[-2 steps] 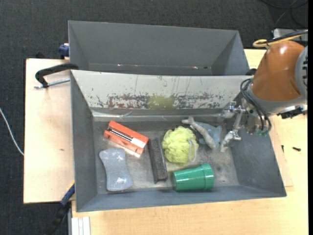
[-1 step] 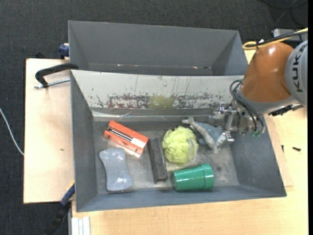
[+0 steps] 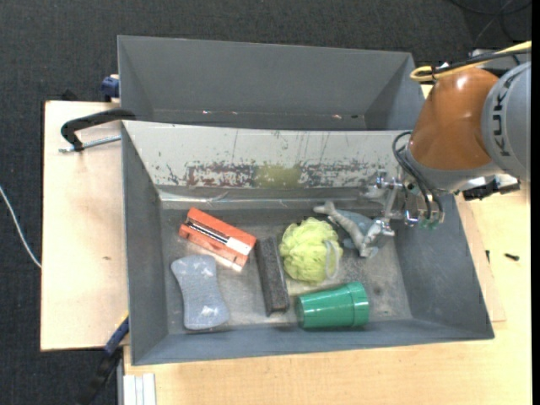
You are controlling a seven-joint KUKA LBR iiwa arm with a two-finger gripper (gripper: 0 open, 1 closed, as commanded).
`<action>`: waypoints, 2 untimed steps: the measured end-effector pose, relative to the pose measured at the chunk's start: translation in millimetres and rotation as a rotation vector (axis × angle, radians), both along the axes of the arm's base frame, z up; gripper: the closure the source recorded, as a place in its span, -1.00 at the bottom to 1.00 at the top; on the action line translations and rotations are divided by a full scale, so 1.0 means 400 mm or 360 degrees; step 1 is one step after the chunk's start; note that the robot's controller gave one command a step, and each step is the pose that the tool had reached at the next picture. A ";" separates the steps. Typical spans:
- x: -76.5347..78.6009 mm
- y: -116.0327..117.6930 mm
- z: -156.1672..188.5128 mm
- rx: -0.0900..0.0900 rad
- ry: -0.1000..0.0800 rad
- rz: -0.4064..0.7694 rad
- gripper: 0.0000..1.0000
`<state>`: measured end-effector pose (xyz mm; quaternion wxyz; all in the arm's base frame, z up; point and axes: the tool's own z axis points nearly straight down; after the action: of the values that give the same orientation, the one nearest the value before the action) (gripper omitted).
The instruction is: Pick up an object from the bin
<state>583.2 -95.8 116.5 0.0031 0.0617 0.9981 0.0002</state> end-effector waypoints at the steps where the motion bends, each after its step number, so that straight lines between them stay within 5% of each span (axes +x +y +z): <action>1: 0.012 0.023 -0.113 0.0003 0.0007 -0.0309 -1.00; 2: 0.039 0.030 -0.104 -0.0002 -0.0006 -0.0269 1.00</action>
Offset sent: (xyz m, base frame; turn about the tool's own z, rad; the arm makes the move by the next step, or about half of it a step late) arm 0.0122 0.0131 -0.0465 0.1687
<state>598.8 -83.8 74.9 0.0050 0.1456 0.9893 -0.0004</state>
